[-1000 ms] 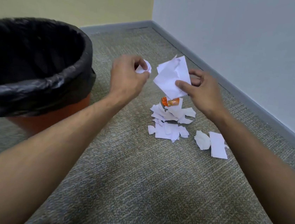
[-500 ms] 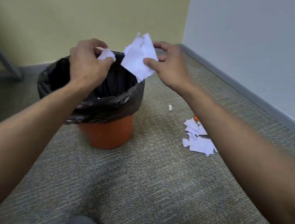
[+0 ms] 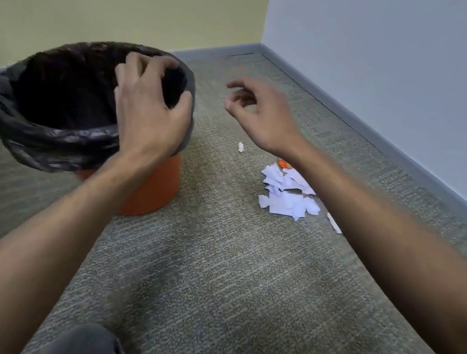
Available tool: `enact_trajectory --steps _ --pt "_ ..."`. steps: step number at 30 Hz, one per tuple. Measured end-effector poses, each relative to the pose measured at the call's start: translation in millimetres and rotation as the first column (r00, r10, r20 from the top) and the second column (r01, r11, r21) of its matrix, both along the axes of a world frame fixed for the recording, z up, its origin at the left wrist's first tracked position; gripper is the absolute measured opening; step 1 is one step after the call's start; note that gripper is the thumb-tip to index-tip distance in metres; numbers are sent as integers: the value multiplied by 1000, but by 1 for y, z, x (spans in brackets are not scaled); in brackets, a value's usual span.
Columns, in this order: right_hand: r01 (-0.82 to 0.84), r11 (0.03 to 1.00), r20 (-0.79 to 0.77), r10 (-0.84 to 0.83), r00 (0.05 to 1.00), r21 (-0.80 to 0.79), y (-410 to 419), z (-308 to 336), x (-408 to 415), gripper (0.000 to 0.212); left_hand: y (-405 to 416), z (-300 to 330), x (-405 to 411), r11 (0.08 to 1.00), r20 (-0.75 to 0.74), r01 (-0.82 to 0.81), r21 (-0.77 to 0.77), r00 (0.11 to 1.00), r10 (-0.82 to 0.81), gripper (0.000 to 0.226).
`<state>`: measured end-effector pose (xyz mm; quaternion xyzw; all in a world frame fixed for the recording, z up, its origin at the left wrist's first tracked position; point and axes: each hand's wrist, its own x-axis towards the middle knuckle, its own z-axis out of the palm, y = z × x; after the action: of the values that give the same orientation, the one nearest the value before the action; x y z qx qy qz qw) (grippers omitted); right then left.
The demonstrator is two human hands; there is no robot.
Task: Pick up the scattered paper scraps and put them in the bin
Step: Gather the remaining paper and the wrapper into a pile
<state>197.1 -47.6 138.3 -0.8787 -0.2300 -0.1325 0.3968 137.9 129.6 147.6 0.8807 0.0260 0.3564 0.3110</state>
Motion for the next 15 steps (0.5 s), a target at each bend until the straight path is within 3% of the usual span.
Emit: enact_trajectory --steps 6,11,15 --pt "126 967 -48 -140 989 -222 -105 -52 -15 31 -65 -66 -6 970 -104 242 12 965 -240 28" --pt "210 889 -154 -293 944 -406 -183 -104 -29 43 -105 -128 4 931 -385 360 59 869 -312 28" --pt "296 794 -224 -468 855 -531 -237 -142 -44 42 -132 -168 11 888 -560 450 94 761 -327 36"
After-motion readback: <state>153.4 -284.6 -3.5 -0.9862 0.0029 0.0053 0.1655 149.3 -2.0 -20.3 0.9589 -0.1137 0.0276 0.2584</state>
